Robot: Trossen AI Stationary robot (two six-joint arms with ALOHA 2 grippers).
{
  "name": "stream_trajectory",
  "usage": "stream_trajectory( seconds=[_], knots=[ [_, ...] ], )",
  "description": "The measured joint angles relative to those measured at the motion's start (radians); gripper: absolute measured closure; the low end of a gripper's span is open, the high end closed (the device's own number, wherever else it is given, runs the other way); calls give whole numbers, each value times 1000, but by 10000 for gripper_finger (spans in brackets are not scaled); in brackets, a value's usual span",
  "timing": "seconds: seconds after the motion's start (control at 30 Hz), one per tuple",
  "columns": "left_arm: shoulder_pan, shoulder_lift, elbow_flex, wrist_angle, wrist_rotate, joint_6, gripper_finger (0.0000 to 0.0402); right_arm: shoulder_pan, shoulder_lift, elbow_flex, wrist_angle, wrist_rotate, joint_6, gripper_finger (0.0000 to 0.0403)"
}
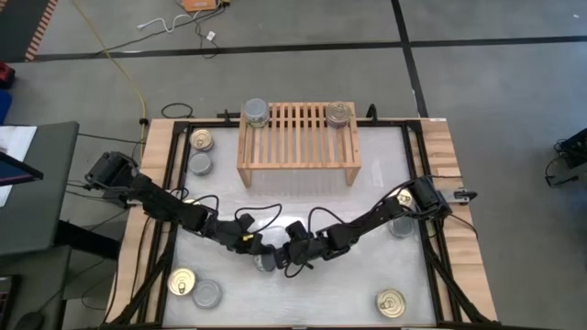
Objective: Stack canned seafood by type on shelf
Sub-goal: Put the green tuna can on the shelf
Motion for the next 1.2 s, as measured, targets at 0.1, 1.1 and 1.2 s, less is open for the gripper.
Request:
stream_trajectory(
  seconds=[0.1,1.1,1.2],
  knots=[
    [2,0,0,-6,40,11,187,3,0,0,1,0,0,381],
    [51,-164,-2,-53,-4,109,270,68,-330,1,-563,117,-190,376],
    [59,-222,-2,-50,-70,111,270,117,-368,-21,-713,195,-135,380]
  ],
)
